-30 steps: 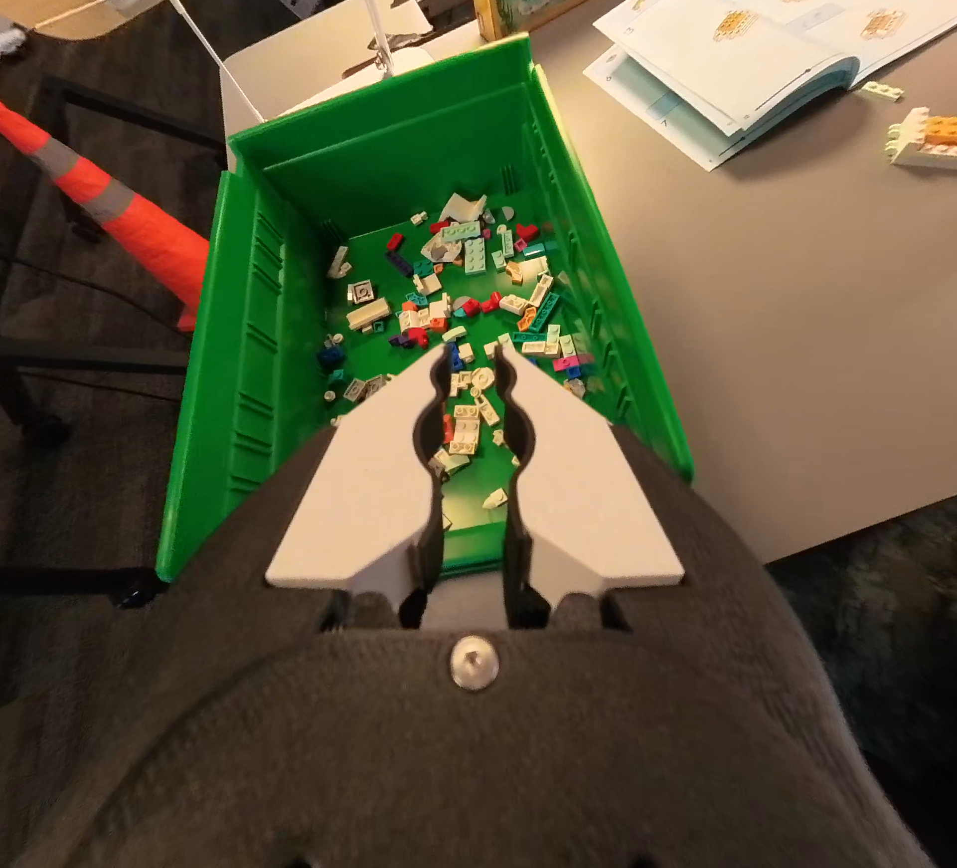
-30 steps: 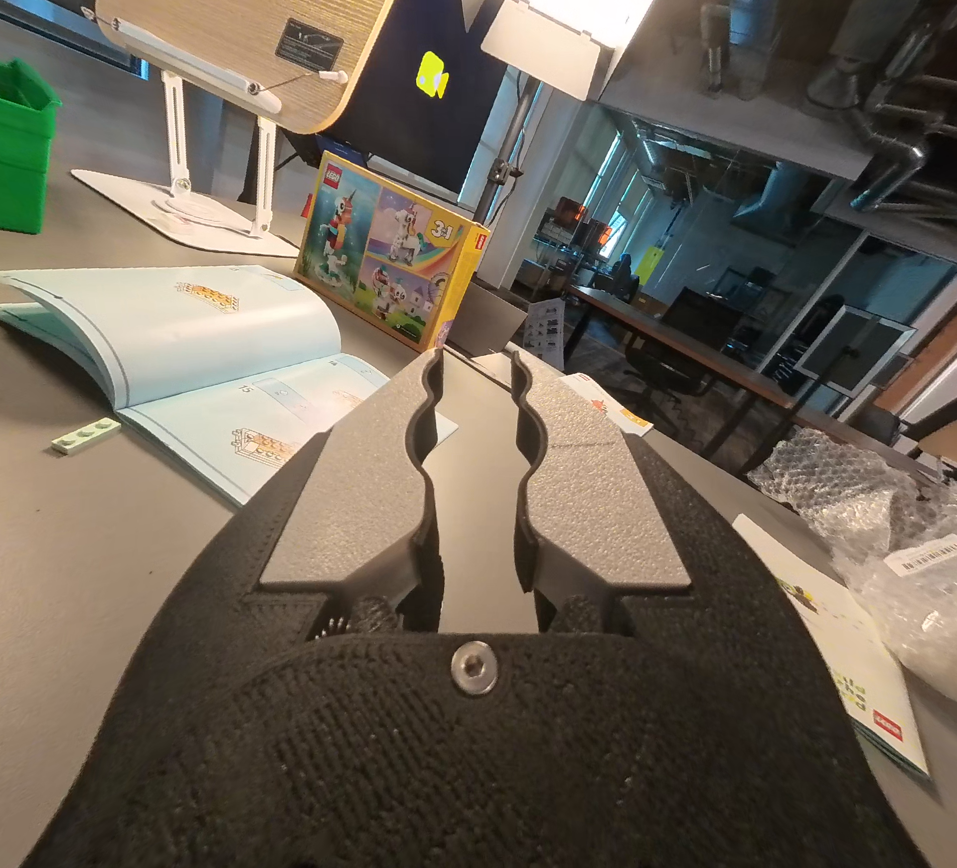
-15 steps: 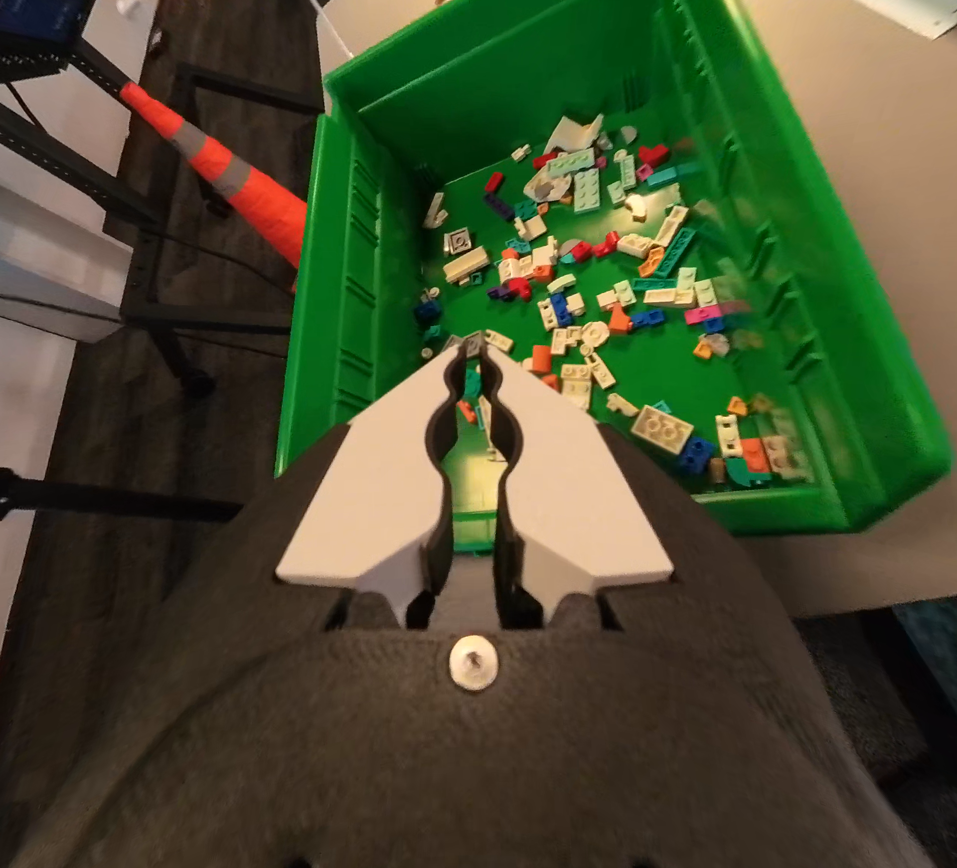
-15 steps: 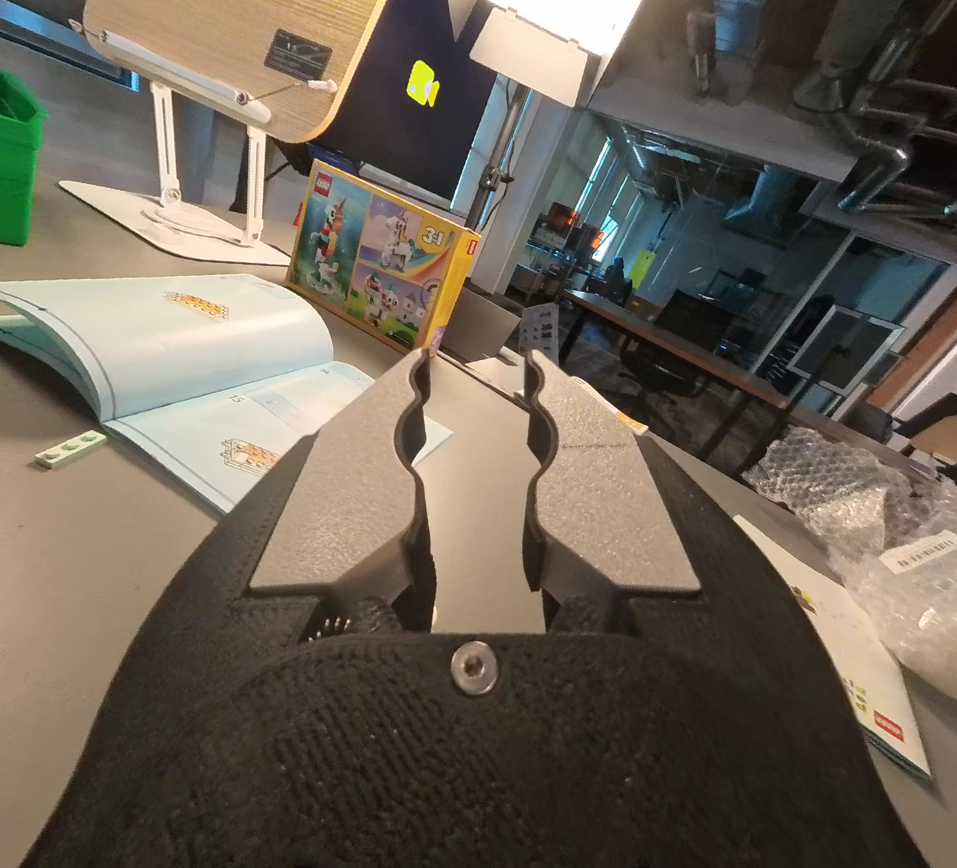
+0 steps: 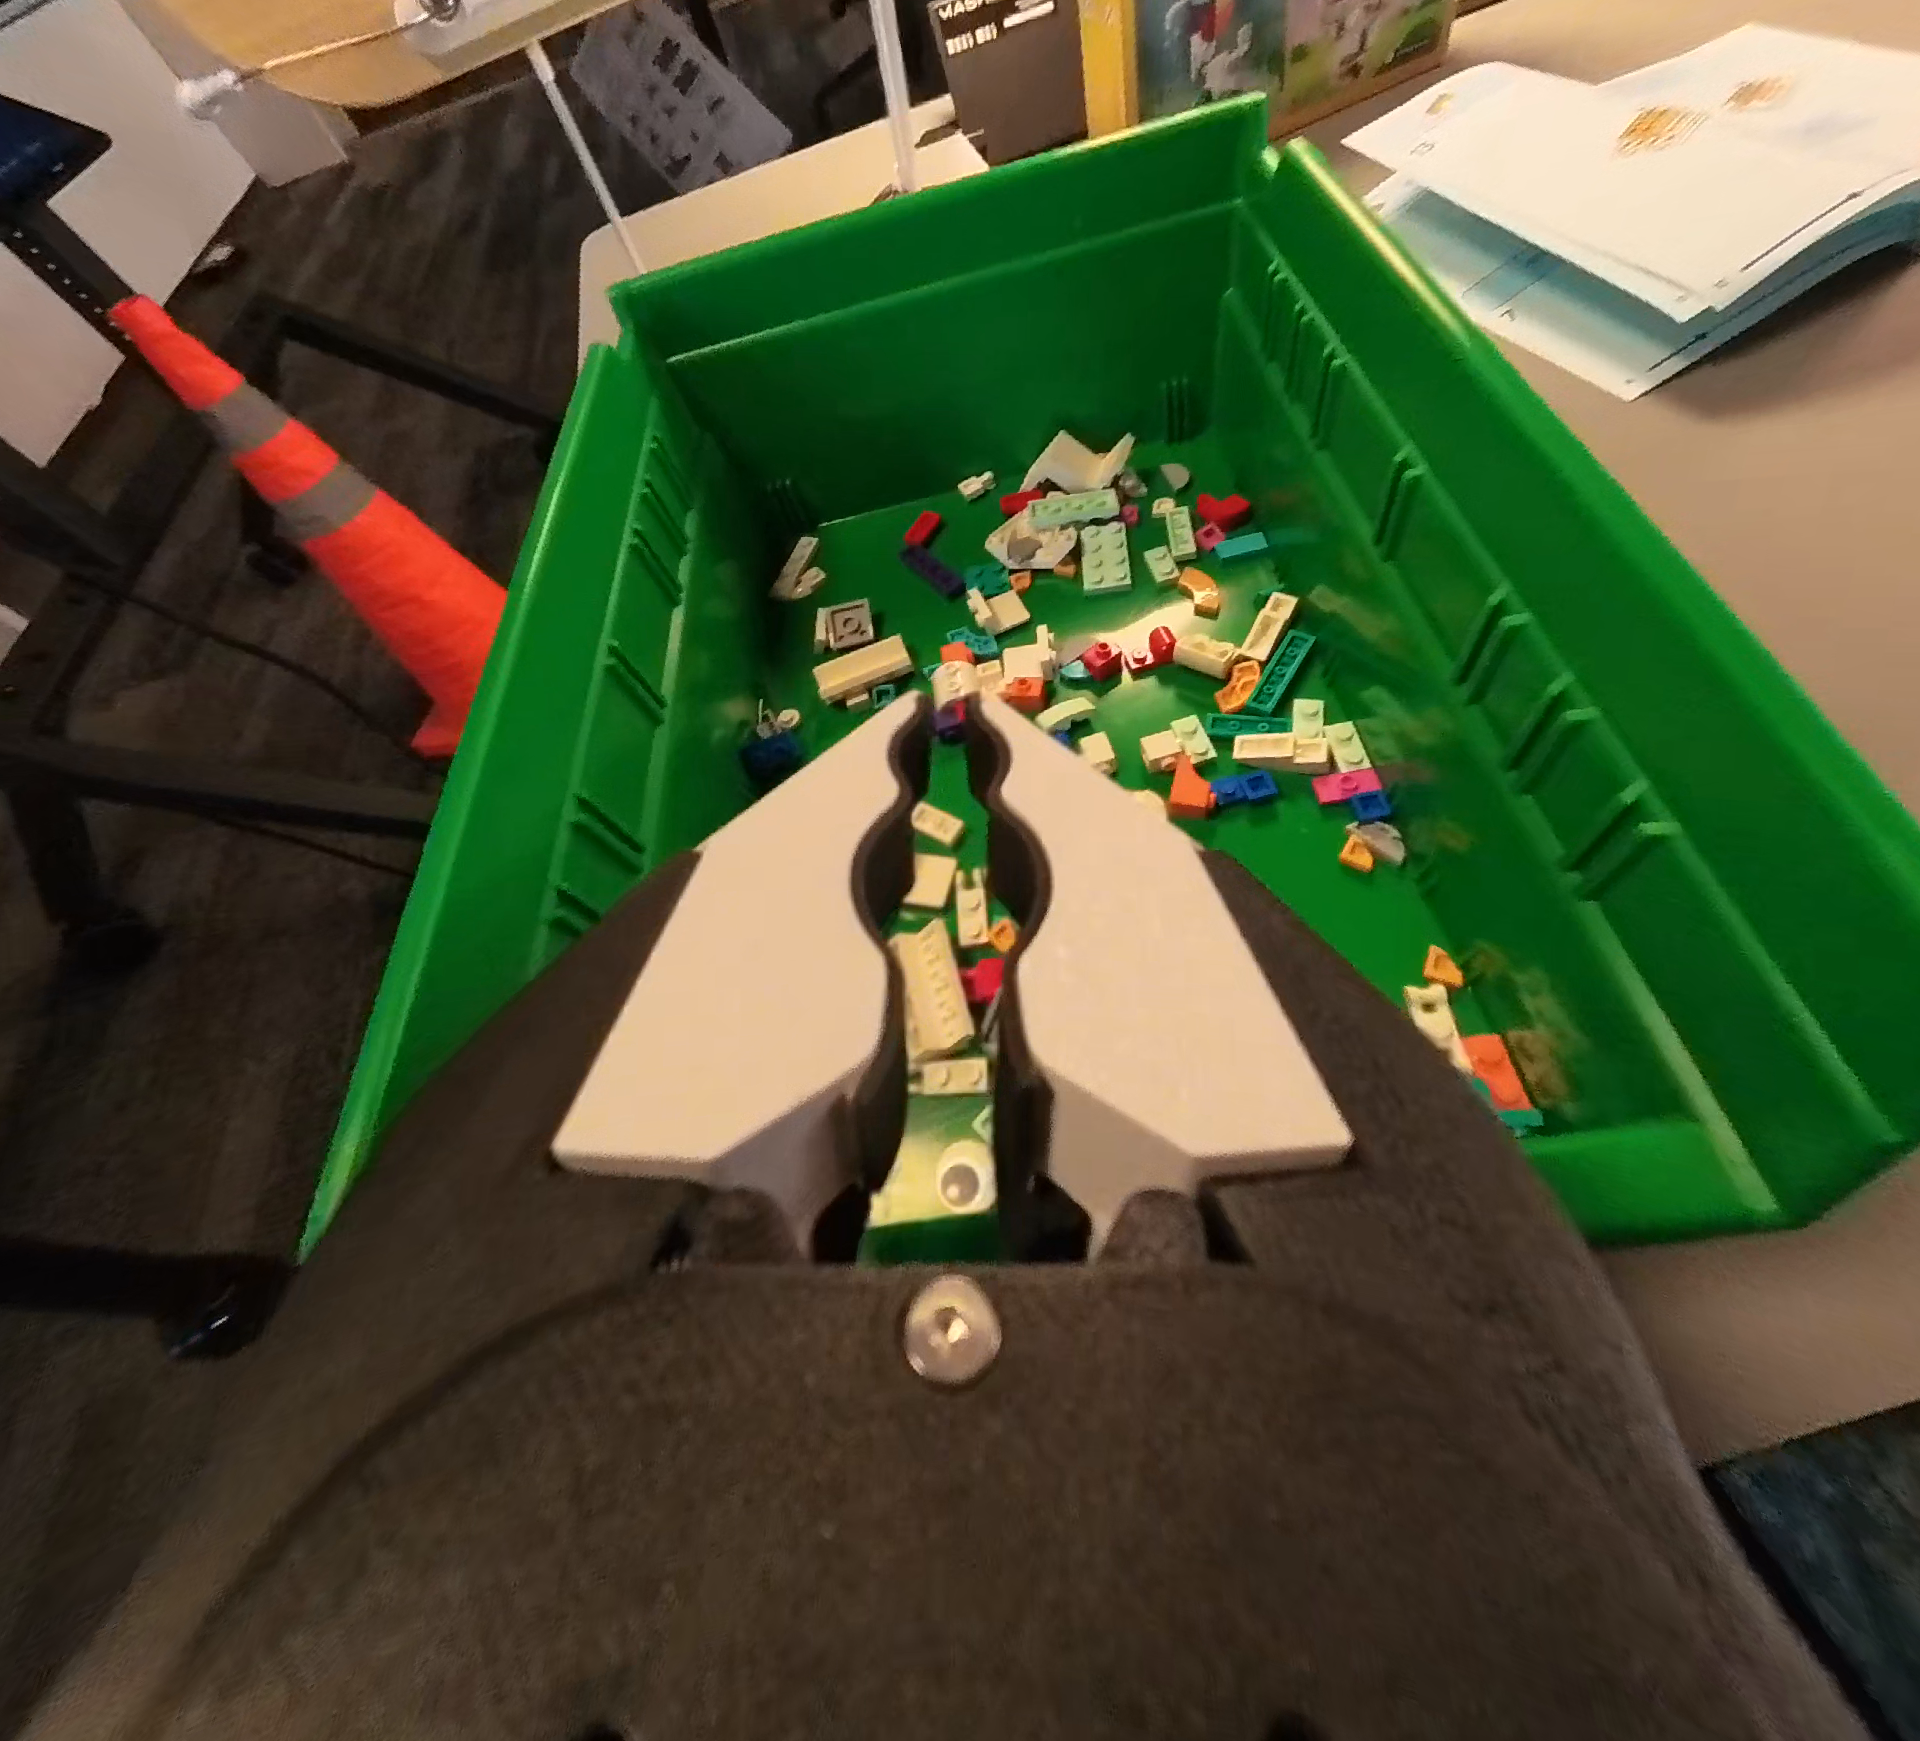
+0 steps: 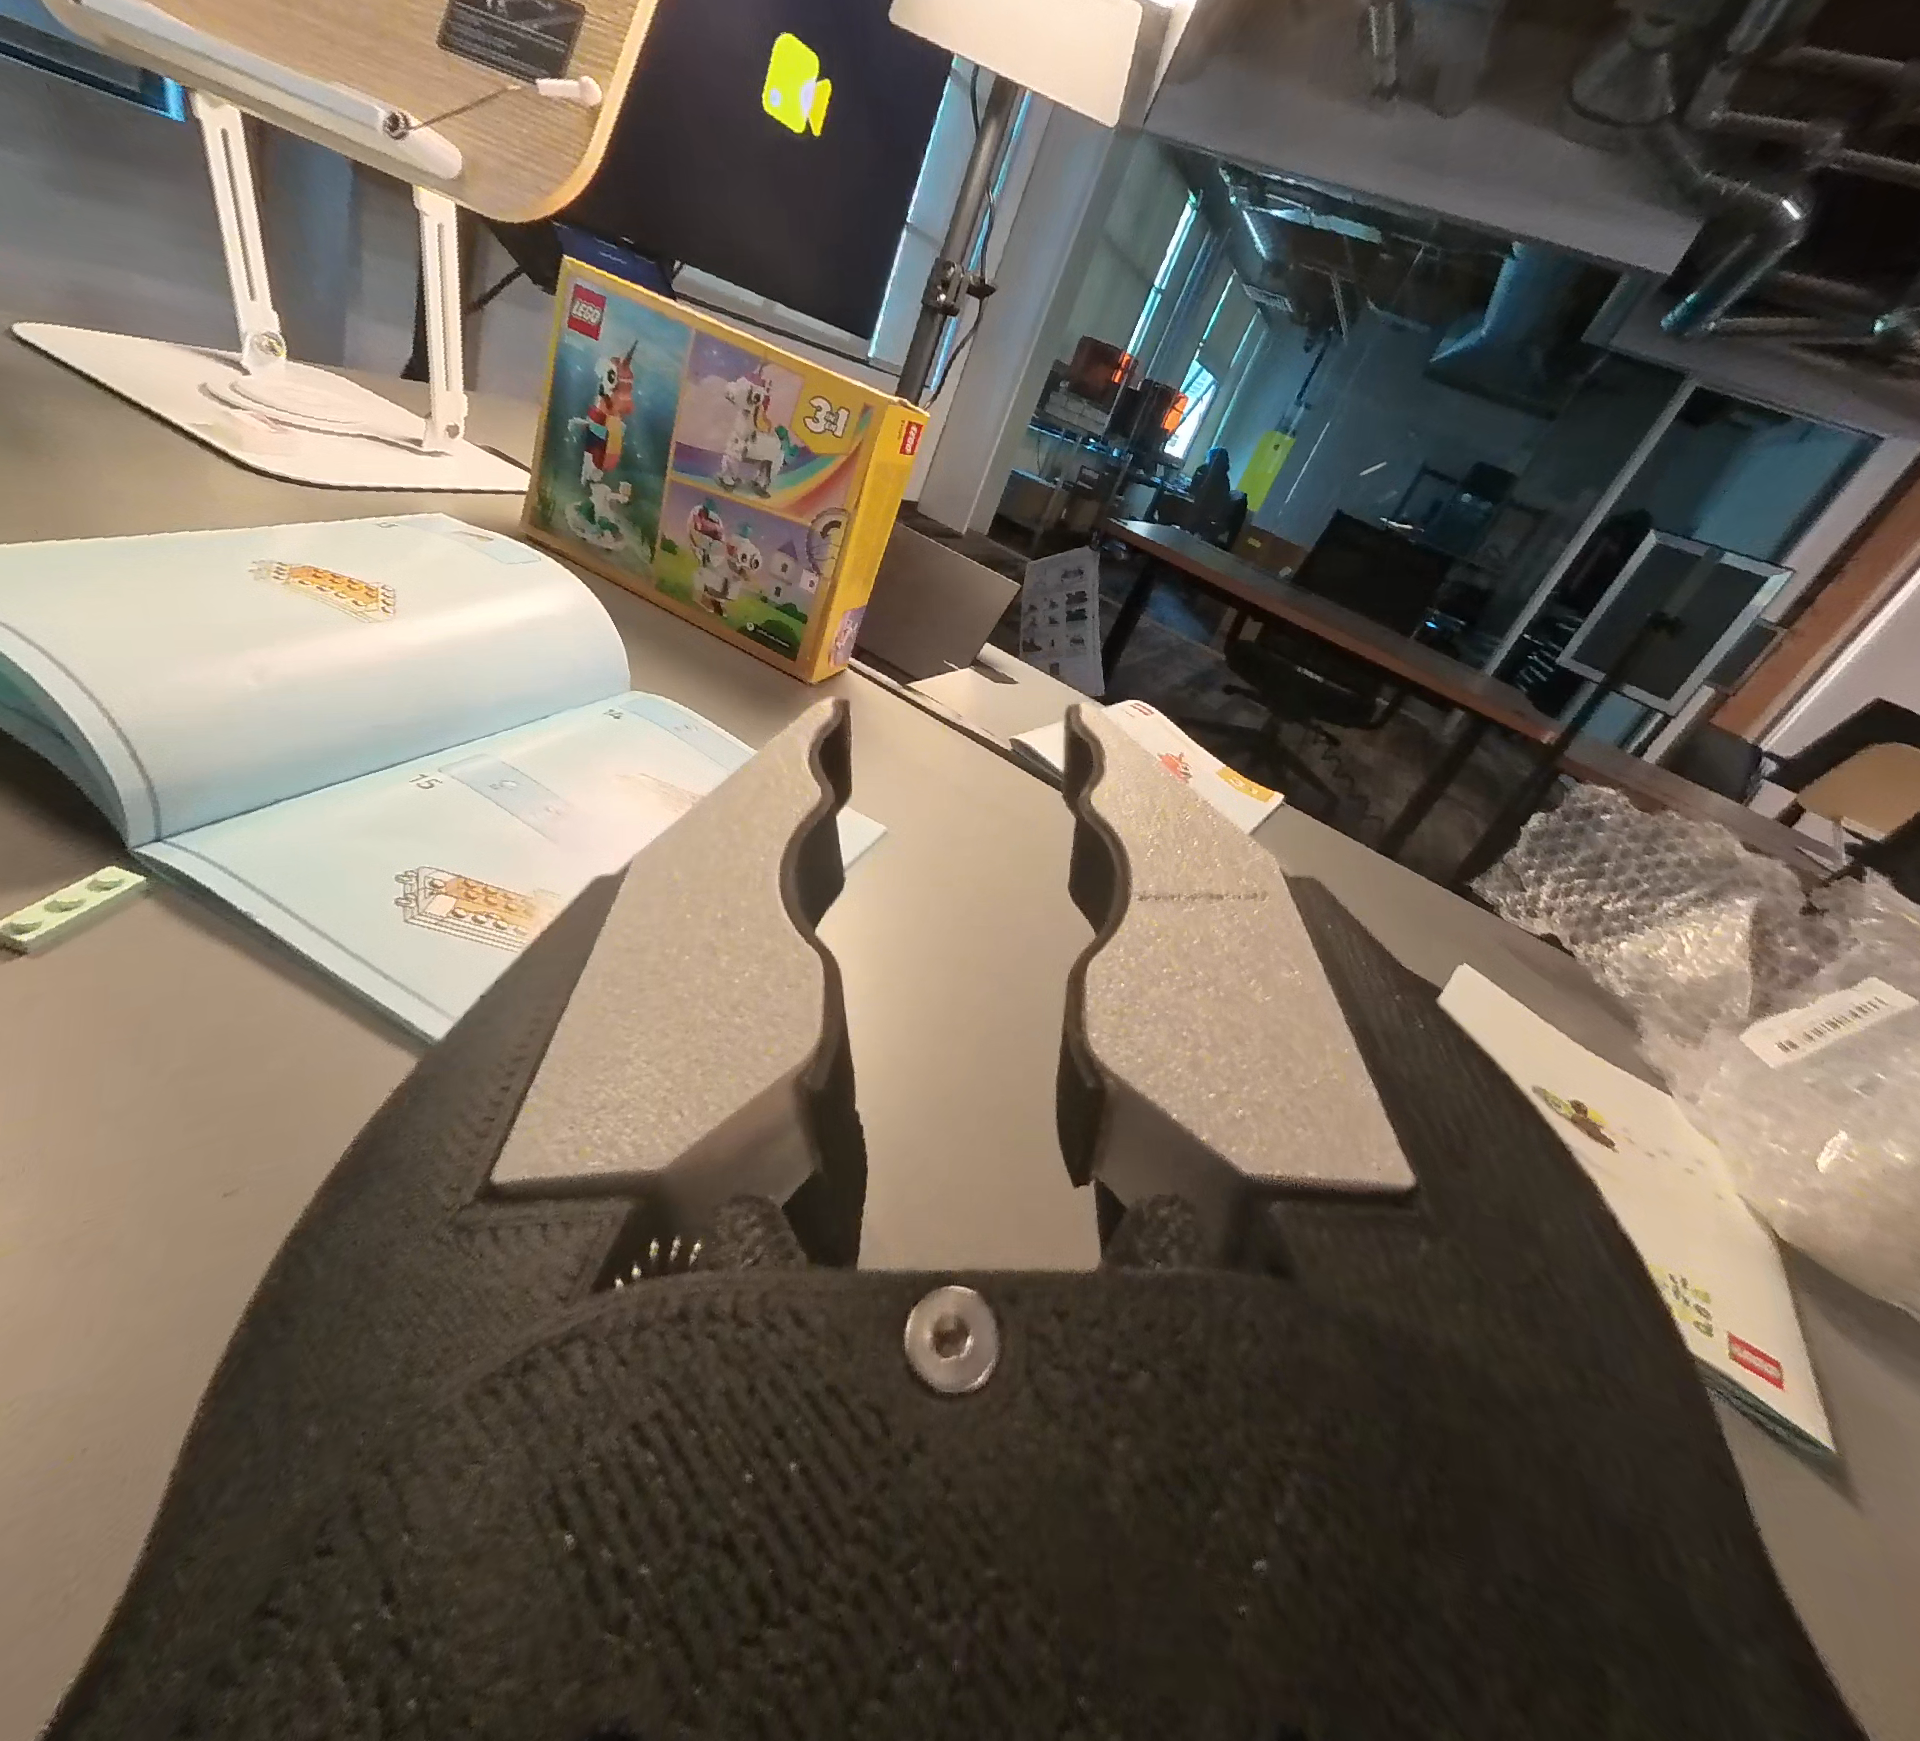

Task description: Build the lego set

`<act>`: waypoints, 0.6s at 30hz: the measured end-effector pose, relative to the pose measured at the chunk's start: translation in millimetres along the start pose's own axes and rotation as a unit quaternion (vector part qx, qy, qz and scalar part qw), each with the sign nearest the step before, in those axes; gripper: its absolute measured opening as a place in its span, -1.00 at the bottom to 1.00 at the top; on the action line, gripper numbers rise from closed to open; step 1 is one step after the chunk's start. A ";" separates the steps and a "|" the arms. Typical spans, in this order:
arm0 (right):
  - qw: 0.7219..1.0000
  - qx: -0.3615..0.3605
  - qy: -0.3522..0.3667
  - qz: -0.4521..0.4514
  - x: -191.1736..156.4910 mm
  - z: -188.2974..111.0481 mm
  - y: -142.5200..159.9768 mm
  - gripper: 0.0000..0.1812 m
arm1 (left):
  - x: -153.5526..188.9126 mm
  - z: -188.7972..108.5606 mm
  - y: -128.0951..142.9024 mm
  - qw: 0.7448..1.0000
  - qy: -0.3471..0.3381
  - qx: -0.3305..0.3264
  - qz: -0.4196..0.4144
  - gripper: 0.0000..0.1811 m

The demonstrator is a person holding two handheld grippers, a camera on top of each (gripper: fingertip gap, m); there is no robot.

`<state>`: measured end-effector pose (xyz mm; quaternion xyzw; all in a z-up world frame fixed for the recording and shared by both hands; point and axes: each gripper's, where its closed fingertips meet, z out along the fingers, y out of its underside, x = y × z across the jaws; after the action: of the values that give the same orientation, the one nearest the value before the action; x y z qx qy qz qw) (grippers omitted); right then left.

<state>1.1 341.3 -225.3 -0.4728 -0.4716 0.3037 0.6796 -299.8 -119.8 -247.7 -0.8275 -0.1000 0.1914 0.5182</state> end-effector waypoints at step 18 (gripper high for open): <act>0.999 -0.034 -0.004 -0.005 -2.7 5.9 11.0 -0.57 | 15.9 8.8 -13.0 0.991 0.044 0.112 -0.057 -0.92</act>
<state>-5.0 345.1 -235.8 -0.4918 -0.4870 0.2860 0.6627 -288.7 -101.1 -242.9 -0.7646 -0.1025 0.1351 0.6218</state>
